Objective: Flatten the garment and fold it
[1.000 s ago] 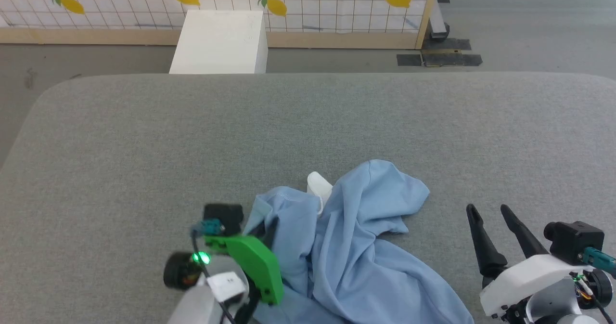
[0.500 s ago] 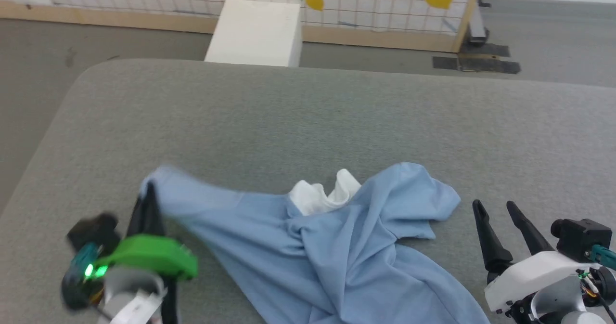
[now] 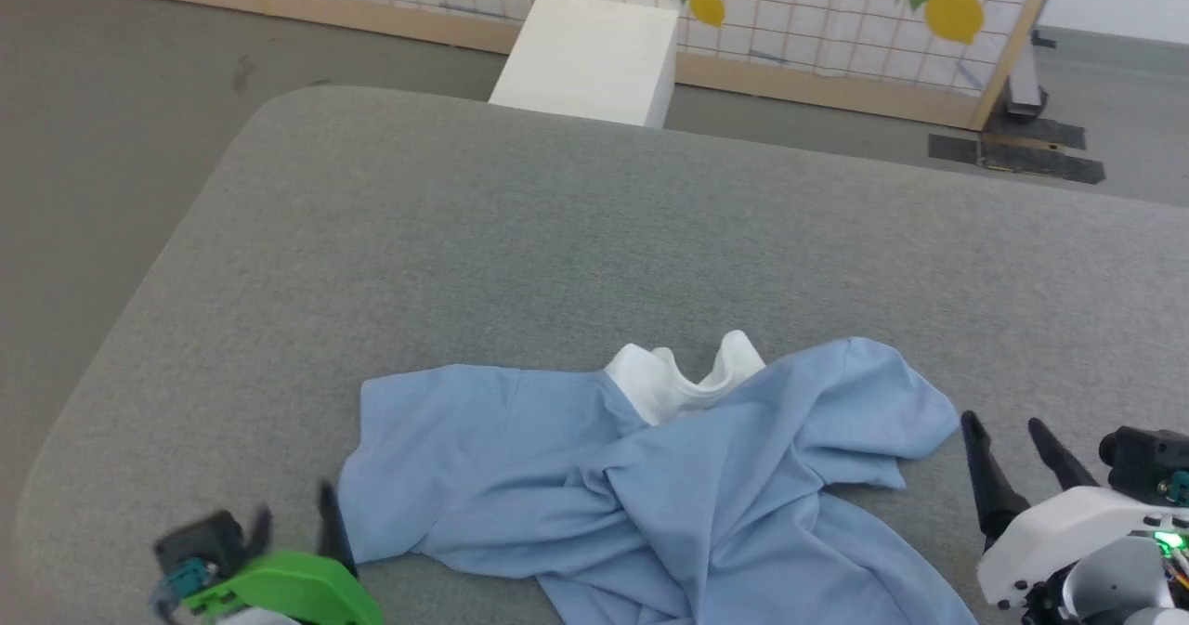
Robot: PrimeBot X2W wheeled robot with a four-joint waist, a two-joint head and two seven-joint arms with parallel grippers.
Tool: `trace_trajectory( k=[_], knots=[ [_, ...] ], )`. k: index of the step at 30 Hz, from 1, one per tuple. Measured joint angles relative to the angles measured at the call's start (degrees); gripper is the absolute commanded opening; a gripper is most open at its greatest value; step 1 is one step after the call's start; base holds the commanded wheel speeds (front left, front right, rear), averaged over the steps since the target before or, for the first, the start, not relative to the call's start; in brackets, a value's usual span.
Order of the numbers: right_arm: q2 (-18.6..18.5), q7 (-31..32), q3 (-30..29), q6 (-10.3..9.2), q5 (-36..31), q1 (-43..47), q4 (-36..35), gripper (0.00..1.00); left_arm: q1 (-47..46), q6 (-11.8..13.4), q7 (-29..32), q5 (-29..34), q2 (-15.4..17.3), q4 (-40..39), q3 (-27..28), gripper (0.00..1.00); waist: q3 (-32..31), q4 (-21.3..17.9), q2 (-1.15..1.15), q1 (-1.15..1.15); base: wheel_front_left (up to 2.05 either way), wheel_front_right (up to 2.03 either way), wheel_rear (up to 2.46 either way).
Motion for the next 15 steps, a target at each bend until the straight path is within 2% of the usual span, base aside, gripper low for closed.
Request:
trace_trajectory(
  k=[3,5,10,15],
  knots=[
    [0.0,0.25,-1.05,0.0,-2.22,-1.2,0.47,1.0,-1.0,-0.71,-9.57,1.2,0.15,-3.02,0.66,1.0,0.36,0.77,0.0,0.0,0.0,0.0,0.0],
    [-0.01,0.41,-1.33,0.0,-4.08,-2.88,1.47,1.0,-1.45,-1.04,-12.76,1.99,0.12,-3.28,0.53,1.0,0.74,1.07,0.0,0.0,0.0,0.0,0.0],
    [0.01,3.71,-1.38,0.0,-8.59,-9.4,7.88,1.0,-3.15,-2.42,-15.85,2.86,-0.36,-5.14,0.23,1.0,2.27,1.34,0.0,0.0,0.0,0.0,0.0],
    [0.01,12.49,-2.26,0.0,-13.19,-14.89,15.25,1.0,-5.64,-3.87,-16.11,4.94,-1.51,-7.11,-0.25,1.0,4.51,1.88,0.0,0.0,0.0,0.0,0.0]
  ],
)
